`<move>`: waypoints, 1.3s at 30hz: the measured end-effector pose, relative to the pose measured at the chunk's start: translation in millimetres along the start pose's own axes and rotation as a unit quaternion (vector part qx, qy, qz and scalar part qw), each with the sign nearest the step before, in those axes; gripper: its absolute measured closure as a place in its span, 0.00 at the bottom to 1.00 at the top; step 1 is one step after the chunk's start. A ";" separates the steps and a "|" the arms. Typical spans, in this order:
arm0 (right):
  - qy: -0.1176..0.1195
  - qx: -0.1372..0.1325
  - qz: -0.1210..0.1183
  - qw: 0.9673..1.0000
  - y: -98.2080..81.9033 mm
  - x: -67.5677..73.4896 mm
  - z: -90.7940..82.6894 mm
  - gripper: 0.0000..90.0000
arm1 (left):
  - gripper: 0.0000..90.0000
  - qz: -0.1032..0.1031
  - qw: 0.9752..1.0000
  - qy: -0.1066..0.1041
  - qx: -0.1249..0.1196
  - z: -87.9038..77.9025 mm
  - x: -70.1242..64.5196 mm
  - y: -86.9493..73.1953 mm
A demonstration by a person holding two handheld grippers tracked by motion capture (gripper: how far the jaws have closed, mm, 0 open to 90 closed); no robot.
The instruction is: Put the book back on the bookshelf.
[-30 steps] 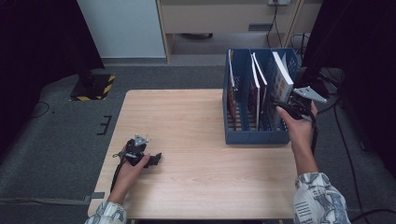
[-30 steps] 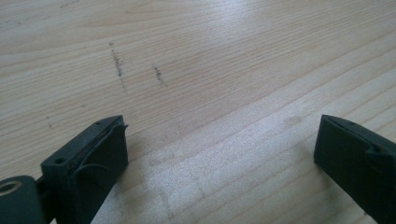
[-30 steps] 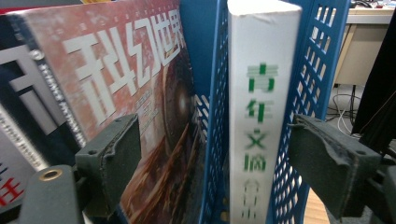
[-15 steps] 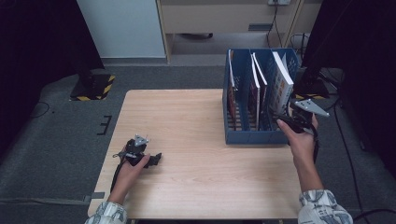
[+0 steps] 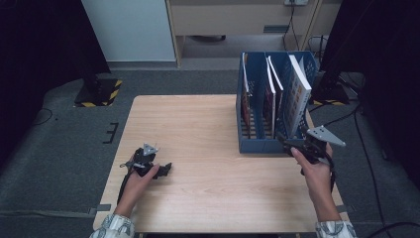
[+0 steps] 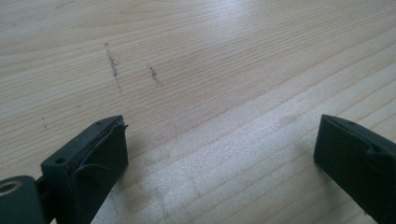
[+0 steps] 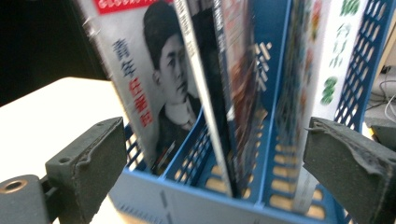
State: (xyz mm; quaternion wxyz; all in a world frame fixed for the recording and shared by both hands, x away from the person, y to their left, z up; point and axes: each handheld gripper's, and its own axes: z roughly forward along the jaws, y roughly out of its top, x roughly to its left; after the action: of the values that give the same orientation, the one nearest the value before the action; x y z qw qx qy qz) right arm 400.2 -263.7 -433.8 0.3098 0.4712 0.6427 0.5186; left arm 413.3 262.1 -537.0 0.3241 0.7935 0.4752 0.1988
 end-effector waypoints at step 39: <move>0.181 0.159 -0.086 0.967 -62.0 121.4 32.0 0.09 | 0.02 0.006 1.000 -0.006 -0.001 0.1 -3.7 0.0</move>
State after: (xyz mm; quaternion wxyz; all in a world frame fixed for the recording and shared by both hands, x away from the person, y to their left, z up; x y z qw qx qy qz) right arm 366.7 -140.3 -490.8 0.1528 0.3559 0.8001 0.4580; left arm 411.6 258.9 -537.1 0.3267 0.7972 0.4682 0.1961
